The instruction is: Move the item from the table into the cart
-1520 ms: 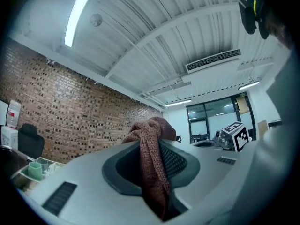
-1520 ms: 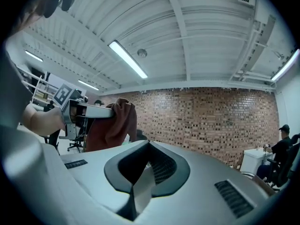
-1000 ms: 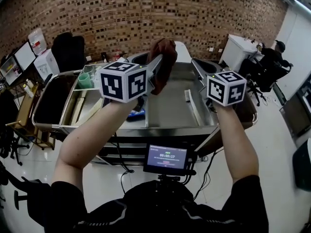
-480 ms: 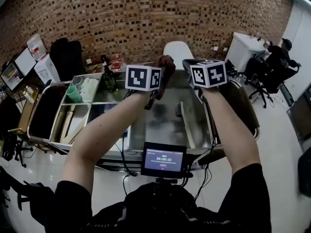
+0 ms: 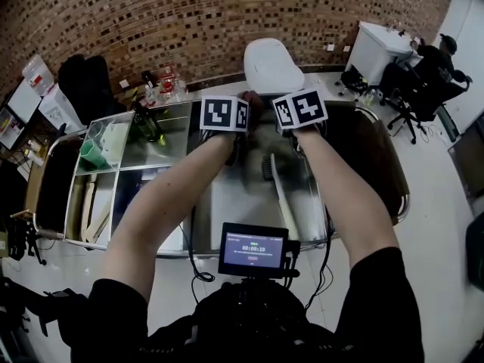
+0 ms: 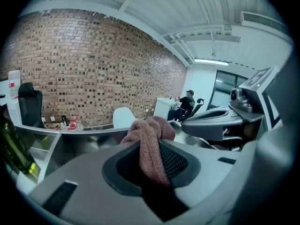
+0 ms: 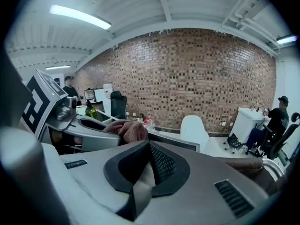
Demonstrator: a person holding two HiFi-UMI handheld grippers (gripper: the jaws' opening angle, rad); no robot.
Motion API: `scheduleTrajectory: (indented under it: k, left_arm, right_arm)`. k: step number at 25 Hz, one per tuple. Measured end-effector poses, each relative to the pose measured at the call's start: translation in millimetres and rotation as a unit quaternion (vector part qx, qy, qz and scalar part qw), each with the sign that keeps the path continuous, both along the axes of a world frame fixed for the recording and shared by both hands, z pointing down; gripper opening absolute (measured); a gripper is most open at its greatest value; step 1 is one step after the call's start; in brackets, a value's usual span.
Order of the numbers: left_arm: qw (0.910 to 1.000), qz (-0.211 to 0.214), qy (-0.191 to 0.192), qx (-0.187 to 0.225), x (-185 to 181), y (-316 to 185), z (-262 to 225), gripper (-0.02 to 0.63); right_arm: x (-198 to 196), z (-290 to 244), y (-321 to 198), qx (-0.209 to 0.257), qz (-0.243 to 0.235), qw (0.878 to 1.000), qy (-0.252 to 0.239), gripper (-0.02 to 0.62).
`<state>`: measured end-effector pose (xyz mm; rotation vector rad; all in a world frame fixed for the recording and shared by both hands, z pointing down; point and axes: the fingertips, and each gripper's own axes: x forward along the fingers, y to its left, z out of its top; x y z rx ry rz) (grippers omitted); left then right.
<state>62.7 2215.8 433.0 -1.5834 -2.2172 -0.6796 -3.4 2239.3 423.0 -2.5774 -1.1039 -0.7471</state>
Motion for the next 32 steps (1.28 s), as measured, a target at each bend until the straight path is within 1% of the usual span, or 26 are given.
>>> scheduleTrajectory:
  k: [2, 5, 7, 9, 13, 14, 18, 21, 25, 27, 29, 32]
  left_arm:
    - [0.9997, 0.007, -0.006, 0.024, -6.3, 8.1, 15.8, 0.101]
    - [0.9984, 0.001, -0.013, 0.055, -10.4, 18.8, 36.2, 0.104]
    - [0.9977, -0.001, -0.013, 0.066, -10.1, 23.5, 44.9, 0.104]
    - [0.9976, -0.001, -0.009, 0.069, -7.6, 28.1, 51.3, 0.106]
    - [0.9966, 0.005, -0.021, 0.080, -2.8, 32.7, 63.6, 0.131]
    - [0.9966, 0.007, -0.019, 0.080, -1.7, 32.7, 65.0, 0.144]
    - [0.9975, 0.020, -0.003, 0.068, -1.0, 32.2, 58.0, 0.259]
    - [0.9990, 0.019, 0.005, 0.041, 3.4, 29.4, 35.0, 0.291]
    - [0.9993, 0.024, 0.007, -0.028, 12.3, 3.3, -16.1, 0.291]
    - [0.9977, 0.026, -0.003, -0.062, 17.5, -17.3, -42.9, 0.283]
    - [0.9950, 0.028, -0.023, -0.093, 24.5, -43.0, -68.3, 0.258]
    - [0.9876, 0.037, -0.050, -0.145, 36.8, -98.1, -108.1, 0.224]
  right_arm:
    - [2.4, 14.1, 7.5, 0.021, 0.005, 1.000, -0.004, 0.002]
    - [3.3, 35.1, 16.3, 0.057, 0.026, 0.998, -0.010, 0.002]
    - [5.0, 45.3, 19.4, 0.063, 0.027, 0.997, -0.023, 0.002]
    - [6.9, 52.0, 21.2, 0.067, 0.025, 0.997, -0.029, 0.002]
    - [9.1, 57.6, 22.9, 0.073, 0.028, 0.996, -0.033, 0.002]
    - [10.1, 57.1, 23.1, 0.072, 0.028, 0.997, -0.032, 0.002]
    - [11.3, 49.2, 25.8, 0.069, 0.030, 0.997, -0.018, 0.002]
    - [9.5, 38.9, 22.3, 0.066, 0.031, 0.997, -0.011, 0.002]
    - [13.3, 7.3, 4.7, 0.047, 0.026, 0.998, 0.022, 0.002]
    - [20.2, -14.9, -10.1, 0.031, 0.015, 0.999, 0.042, 0.002]
    - [28.5, -37.8, -31.3, 0.012, 0.002, 0.998, 0.062, 0.002]
    - [35.7, -75.4, -80.9, -0.025, -0.020, 0.995, 0.092, 0.002]
